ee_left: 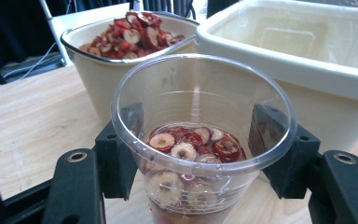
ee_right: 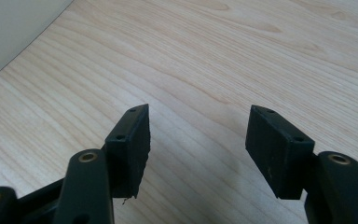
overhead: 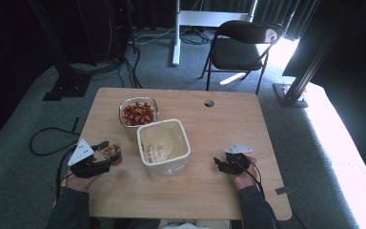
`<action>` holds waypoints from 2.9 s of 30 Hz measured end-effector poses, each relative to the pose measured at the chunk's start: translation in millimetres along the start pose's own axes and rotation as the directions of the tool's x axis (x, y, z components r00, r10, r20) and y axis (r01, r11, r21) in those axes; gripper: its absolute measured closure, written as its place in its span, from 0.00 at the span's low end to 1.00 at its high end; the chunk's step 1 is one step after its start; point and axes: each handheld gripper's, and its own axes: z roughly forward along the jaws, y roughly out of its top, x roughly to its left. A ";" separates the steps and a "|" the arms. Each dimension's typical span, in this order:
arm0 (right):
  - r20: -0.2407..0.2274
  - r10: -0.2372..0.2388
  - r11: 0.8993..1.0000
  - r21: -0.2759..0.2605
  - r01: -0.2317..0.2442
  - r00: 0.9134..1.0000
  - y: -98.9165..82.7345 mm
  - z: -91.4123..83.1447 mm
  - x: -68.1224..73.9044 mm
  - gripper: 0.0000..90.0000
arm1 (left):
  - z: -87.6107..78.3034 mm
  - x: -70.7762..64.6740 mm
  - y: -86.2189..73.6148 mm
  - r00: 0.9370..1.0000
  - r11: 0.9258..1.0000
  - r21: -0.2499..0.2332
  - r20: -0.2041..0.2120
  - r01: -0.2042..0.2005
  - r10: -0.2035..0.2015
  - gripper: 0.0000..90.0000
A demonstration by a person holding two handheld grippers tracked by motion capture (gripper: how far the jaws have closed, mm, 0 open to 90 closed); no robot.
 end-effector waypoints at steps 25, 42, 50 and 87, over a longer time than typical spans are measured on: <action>0.017 0.078 0.997 0.007 -0.078 0.997 -9.3 4.9 -4.5 0.40 | 7.6 26.4 32.0 0.999 0.999 -0.035 -0.026 0.018 -0.019 0.42; 0.022 0.084 0.996 0.006 -0.084 0.996 -9.7 4.5 -3.1 0.41 | 16.0 51.8 68.4 0.997 0.998 -0.060 -0.078 0.009 -0.014 0.42; 0.022 0.083 0.996 0.006 -0.084 0.996 -9.7 4.5 -3.2 0.41 | 17.5 62.1 86.7 0.995 0.997 -0.072 -0.102 0.001 -0.009 0.42; 0.020 0.086 0.996 0.007 -0.086 0.996 -9.6 4.6 -3.5 0.41 | 51.1 105.9 139.5 0.977 1.000 -0.014 -0.213 0.001 -0.004 0.42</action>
